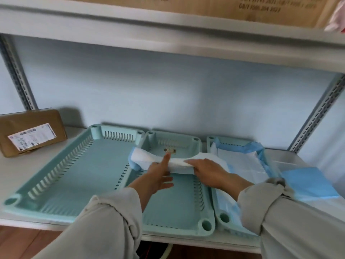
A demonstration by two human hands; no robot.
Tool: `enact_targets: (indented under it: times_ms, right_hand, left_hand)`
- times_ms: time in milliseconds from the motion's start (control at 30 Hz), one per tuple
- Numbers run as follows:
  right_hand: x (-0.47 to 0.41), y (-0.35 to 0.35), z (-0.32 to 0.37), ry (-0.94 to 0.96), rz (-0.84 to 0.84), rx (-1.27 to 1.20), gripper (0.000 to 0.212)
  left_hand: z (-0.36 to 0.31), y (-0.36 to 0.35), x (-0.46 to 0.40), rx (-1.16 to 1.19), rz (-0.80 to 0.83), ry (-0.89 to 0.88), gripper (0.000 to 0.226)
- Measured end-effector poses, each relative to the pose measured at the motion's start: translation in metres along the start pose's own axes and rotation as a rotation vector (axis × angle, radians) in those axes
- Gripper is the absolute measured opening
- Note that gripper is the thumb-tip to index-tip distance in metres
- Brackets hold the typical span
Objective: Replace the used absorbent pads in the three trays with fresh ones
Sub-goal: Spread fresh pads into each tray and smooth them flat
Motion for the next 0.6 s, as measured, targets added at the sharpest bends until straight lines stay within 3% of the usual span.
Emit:
enact_targets:
  times_ms: [67, 167, 267, 333, 433, 600]
  right_hand:
    - [0.007, -0.020, 0.013, 0.049, 0.161, 0.010, 0.051]
    - [0.018, -0.042, 0.032, 0.113, 0.340, -0.063, 0.058]
    - [0.019, -0.046, 0.042, 0.122, 0.419, -0.187, 0.062]
    - [0.012, -0.028, 0.035, 0.087, 0.311, -0.256, 0.058]
    - [-0.001, 0.026, 0.015, 0.011, -0.036, -0.363, 0.055]
    - [0.009, 0.128, 0.005, 0.132, -0.584, -0.727, 0.083]
  left_hand:
    - [-0.010, 0.010, -0.005, 0.069, -0.067, -0.073, 0.060]
    - [-0.016, 0.018, -0.005, -0.050, -0.154, -0.106, 0.032]
    - [-0.028, 0.019, -0.003, -0.187, -0.208, -0.193, 0.042]
    - [-0.047, 0.020, 0.005, -0.341, -0.256, -0.276, 0.049]
    - [-0.086, 0.014, 0.023, -0.557, -0.277, -0.447, 0.041]
    - [-0.145, 0.000, 0.056, -0.934, -0.317, -0.649, 0.039]
Point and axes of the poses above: each hand's wrist, its own x-axis away from the middle knuckle, its own y-axis out of the back of the hand, z = x × y, the point moved 10 cm from there along -x, towards the middle knuckle, and after that the axes turned 10 degrees about z, right-handed, at the moved point
